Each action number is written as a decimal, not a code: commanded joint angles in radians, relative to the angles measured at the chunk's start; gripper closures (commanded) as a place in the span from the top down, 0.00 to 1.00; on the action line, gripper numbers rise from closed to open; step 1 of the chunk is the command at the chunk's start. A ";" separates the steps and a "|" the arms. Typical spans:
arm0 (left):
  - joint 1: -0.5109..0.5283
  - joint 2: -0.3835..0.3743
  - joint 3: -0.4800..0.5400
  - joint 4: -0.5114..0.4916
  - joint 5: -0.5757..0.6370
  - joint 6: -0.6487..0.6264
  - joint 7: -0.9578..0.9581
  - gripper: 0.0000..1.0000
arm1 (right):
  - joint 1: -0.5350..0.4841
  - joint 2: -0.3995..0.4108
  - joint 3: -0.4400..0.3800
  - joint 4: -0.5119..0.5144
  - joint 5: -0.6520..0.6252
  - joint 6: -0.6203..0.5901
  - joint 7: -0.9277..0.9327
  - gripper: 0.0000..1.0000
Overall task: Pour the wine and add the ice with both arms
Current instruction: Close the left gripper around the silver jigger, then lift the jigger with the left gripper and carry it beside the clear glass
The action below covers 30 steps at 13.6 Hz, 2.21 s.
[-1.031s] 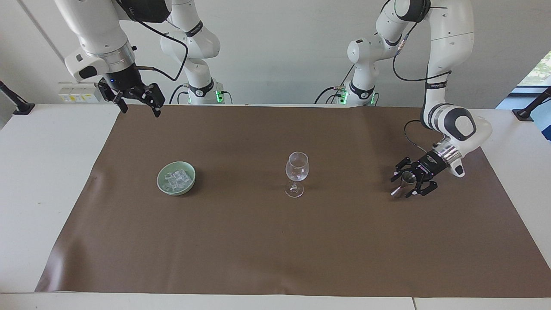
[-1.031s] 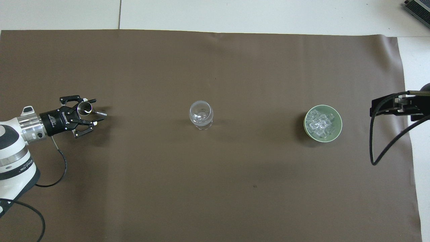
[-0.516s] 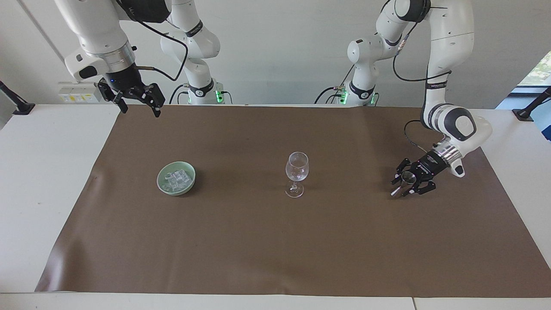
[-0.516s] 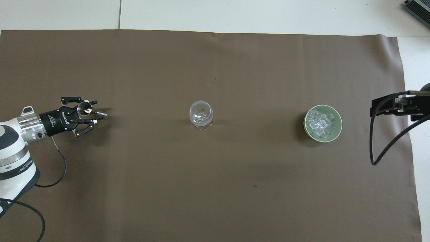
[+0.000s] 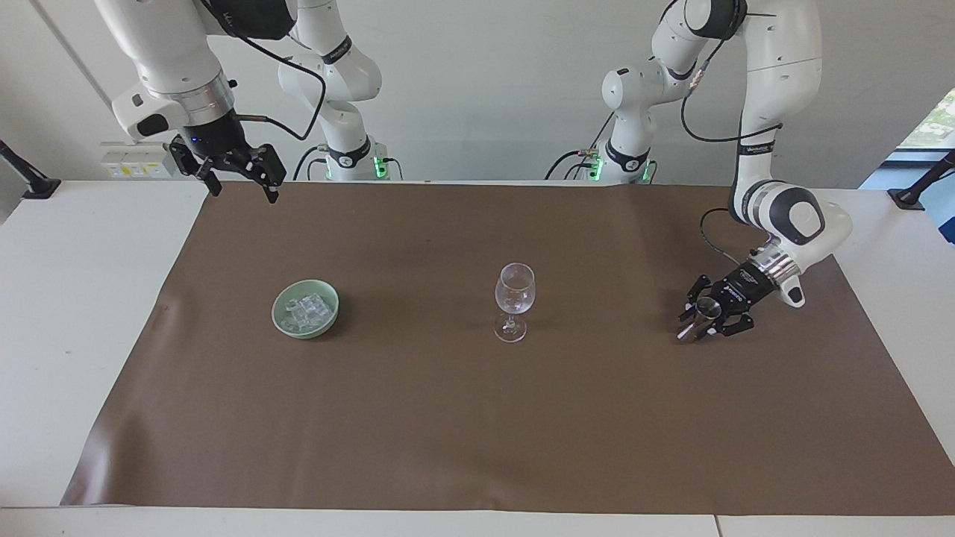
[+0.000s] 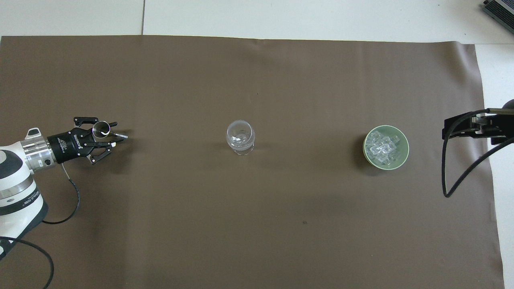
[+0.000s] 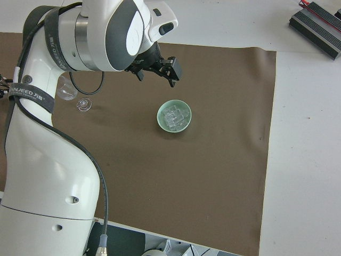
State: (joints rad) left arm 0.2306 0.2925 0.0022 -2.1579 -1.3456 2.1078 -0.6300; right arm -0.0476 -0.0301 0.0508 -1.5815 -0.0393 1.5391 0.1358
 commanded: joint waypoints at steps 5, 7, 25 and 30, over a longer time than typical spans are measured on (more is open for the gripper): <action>0.021 -0.007 0.007 -0.016 -0.024 -0.049 0.012 0.42 | -0.014 -0.005 0.006 0.002 0.019 -0.004 0.004 1.00; 0.022 -0.007 0.007 -0.016 -0.024 -0.060 0.010 0.37 | -0.014 -0.005 0.006 0.002 0.019 -0.004 0.004 1.00; 0.055 -0.010 0.009 0.007 -0.027 -0.144 -0.144 0.00 | -0.014 -0.005 0.006 0.002 0.019 -0.004 0.004 1.00; -0.008 -0.081 0.010 0.016 -0.026 -0.121 -0.289 0.00 | -0.014 -0.005 0.006 0.002 0.019 -0.004 0.004 1.00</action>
State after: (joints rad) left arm 0.2652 0.2640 0.0017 -2.1314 -1.3561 1.9857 -0.8508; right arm -0.0476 -0.0301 0.0508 -1.5815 -0.0393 1.5391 0.1358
